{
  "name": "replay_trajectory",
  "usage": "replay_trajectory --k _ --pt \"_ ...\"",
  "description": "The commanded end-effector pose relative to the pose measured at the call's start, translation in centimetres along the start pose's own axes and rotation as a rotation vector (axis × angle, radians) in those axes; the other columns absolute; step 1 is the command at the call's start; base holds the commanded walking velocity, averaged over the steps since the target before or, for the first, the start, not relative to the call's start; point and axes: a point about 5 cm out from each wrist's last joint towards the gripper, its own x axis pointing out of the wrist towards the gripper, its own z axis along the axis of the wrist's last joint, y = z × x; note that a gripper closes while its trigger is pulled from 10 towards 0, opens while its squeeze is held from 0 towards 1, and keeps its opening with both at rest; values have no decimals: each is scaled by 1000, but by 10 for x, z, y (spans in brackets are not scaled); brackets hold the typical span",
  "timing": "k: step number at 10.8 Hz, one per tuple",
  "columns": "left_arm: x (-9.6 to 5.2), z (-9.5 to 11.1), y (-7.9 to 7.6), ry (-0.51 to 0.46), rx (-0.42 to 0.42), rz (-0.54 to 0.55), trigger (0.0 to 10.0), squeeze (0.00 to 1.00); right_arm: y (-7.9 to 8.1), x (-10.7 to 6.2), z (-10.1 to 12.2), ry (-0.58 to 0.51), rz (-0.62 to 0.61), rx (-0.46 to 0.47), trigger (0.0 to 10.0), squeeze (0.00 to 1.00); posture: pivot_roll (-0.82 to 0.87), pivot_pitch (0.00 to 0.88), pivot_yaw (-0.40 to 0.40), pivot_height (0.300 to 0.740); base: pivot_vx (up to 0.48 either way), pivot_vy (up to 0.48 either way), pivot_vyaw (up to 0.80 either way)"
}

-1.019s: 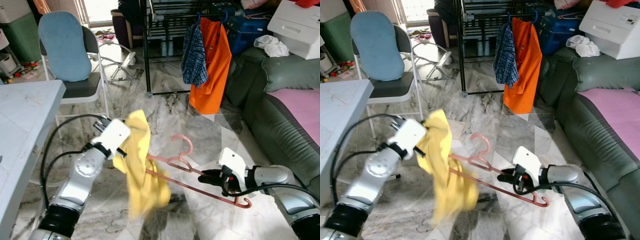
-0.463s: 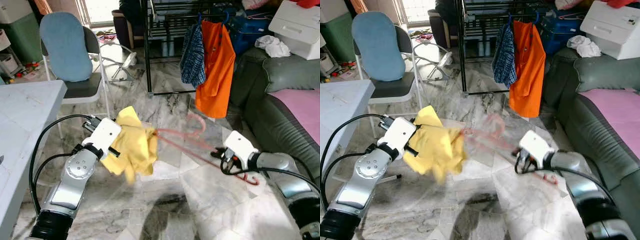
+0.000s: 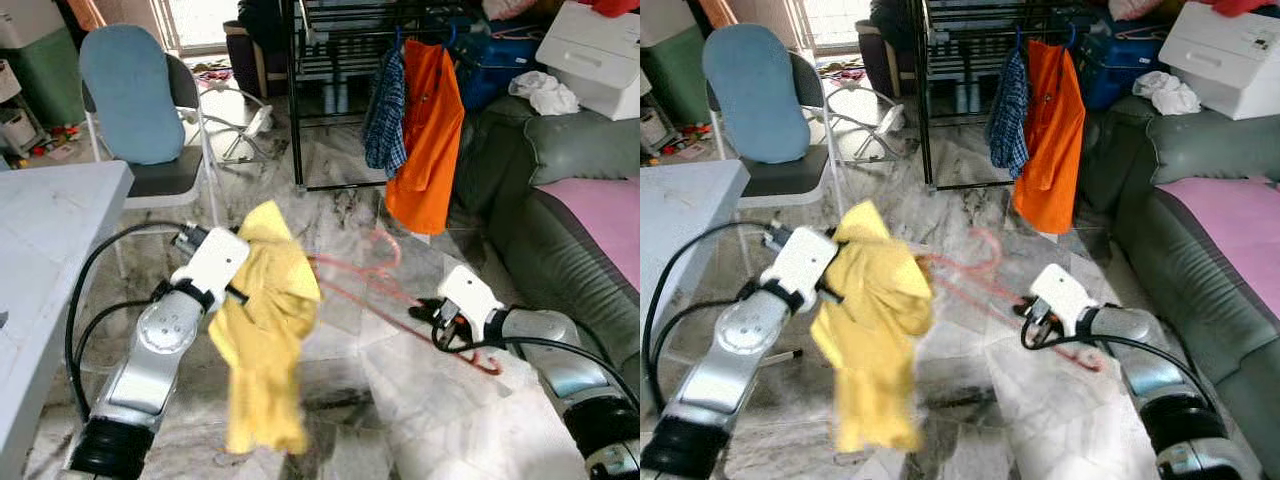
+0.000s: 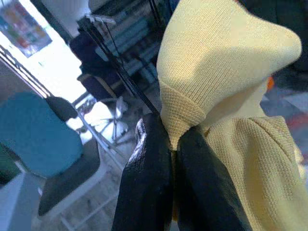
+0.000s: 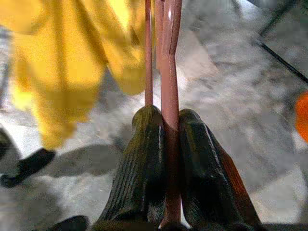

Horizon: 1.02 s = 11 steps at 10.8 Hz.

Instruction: Hang hanger

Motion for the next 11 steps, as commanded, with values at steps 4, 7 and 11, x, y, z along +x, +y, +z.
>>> replay_trajectory --k 4,7,11 --pt "7 29 -2 -184 62 -14 10000 0 16 -10 -1 -15 191 -3 10000 0 -66 0 39 740 0 0 0" --pt "3 42 -4 -283 45 -46 10000 0 20 -7 -5 5 203 5 10000 0 -58 0 37 740 0 0 0" --pt "-7 67 -28 -398 -99 -270 10000 0 16 7 -10 24 116 59 10000 0 -46 0 34 740 0 0 0"
